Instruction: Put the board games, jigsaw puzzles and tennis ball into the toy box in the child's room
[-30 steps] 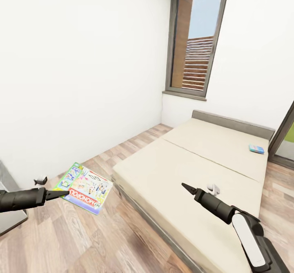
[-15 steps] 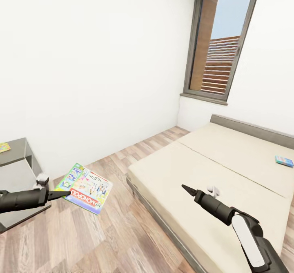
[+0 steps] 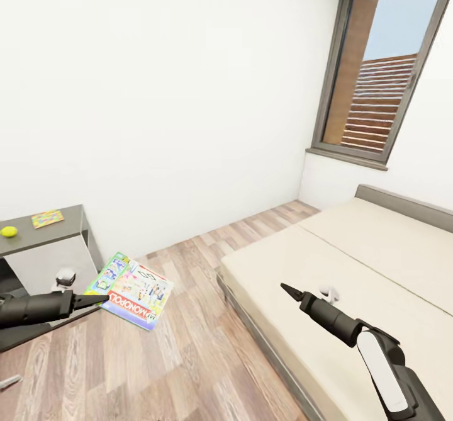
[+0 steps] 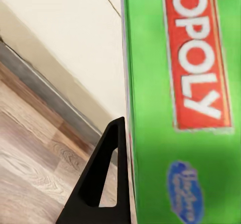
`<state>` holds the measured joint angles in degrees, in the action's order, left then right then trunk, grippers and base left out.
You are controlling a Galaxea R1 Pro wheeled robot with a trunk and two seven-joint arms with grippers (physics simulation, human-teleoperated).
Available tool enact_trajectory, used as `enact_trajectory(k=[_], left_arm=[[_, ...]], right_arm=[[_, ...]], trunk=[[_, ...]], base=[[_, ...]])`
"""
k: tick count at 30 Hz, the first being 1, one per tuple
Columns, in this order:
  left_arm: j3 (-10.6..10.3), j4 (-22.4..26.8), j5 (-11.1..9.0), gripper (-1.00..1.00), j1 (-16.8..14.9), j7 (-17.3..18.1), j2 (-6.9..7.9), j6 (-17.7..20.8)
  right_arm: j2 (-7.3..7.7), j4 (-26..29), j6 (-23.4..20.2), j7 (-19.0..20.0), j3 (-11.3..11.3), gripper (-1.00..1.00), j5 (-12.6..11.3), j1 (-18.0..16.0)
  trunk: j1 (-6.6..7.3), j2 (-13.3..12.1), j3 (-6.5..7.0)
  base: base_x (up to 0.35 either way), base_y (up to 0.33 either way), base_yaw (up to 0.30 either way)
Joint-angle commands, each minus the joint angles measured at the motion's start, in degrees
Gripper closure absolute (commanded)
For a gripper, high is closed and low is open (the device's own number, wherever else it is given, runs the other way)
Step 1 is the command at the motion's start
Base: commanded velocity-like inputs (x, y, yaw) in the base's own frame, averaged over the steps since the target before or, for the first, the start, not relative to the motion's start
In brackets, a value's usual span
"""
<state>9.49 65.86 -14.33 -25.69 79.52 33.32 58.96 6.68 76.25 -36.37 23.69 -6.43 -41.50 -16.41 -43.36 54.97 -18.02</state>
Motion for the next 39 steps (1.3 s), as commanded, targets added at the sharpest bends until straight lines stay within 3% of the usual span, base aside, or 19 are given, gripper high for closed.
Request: enact_trajectory(k=[1, 39], left_arm=[[0.0, 0.0, -0.2, 1.0, -0.1, -0.2, 0.0, 0.6], [-0.1, 0.0, -0.3, 1.0, -0.2, -3.3, -1.1, 0.6]], right_arm=[[0.0, 0.0, -0.4, 0.1, -0.1, -1.0, -0.2, 0.0], [-0.07, -0.5, -0.3, 0.0, -0.1, -1.0, -0.2, 0.0]], trunk=[[0.22, -0.4, 0.13], [8.57, -15.6, 7.78]], base=[[0.0, 0.0, 0.279], [0.0, 0.0, 0.279]])
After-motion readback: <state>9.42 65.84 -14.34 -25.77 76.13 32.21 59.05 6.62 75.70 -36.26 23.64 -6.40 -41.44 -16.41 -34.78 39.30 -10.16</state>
